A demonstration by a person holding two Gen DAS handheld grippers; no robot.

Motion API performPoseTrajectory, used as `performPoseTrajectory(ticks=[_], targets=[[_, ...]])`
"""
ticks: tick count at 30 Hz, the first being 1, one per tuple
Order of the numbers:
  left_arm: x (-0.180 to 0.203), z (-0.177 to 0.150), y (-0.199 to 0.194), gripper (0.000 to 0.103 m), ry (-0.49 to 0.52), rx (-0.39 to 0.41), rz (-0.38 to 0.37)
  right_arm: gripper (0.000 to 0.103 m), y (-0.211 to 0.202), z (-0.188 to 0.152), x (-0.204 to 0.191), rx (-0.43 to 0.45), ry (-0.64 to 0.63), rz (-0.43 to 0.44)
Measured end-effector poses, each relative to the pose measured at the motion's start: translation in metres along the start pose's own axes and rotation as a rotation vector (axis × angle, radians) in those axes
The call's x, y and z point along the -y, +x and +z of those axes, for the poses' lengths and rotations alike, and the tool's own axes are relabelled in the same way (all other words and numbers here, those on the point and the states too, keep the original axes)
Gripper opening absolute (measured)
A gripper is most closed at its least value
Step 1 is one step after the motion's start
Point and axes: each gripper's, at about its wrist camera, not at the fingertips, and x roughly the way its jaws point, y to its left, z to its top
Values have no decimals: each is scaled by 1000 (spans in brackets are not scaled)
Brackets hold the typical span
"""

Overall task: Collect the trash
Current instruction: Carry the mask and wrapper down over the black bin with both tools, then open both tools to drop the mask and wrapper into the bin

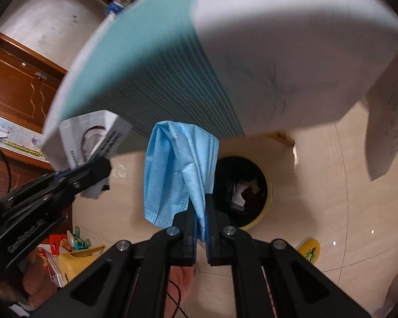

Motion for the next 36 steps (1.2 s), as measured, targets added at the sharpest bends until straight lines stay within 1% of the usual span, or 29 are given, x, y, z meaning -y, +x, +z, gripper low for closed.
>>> performPoseTrajectory(ticks=[3,7,10,12,13,14,16,17,18,19,20,21,23,27,30,34,36], targets=[[-7,-17,40,8,-18,-23,25,4,39,-8,15,-34,6,-9],[-14,-30,87,9,-37,-35,43,4,87,-13,33,-68,14,-21],[-16,-36,122,11,-10,-22,57,5,122,-17,44,-81,16,-30],[-15,-40,147,14,29,-14,73,6,146,-19,51,-91,23,-36],[-14,-43,155,18,44,-18,75,8,157,-19,54,-97,29,-36],[-13,-45,166,24,58,-25,74,8,165,-19,54,-102,31,-41],[-11,-47,179,34,75,-26,71,8,185,-20,59,-113,35,-52],[-10,-47,184,41,81,-26,71,14,191,-20,61,-114,36,-63],[-9,-47,188,47,84,-26,69,23,195,-20,63,-111,39,-73],[-9,-46,190,59,82,-25,69,29,198,-20,64,-105,45,-80],[-9,-45,191,63,76,-19,72,43,199,-21,66,-99,51,-86],[-10,-44,191,63,67,-11,69,50,200,-23,67,-88,58,-91],[-12,-43,192,65,54,-13,56,58,201,-24,70,-73,67,-95],[-15,-46,190,65,50,-23,71,59,196,-27,73,-63,92,-102],[-21,-43,177,65,39,-30,72,59,189,-27,72,-46,98,-100],[-26,-40,161,65,26,-23,76,59,165,-27,63,-17,98,-96],[-26,-38,144,65,17,-17,77,59,150,-26,57,1,94,-96]])
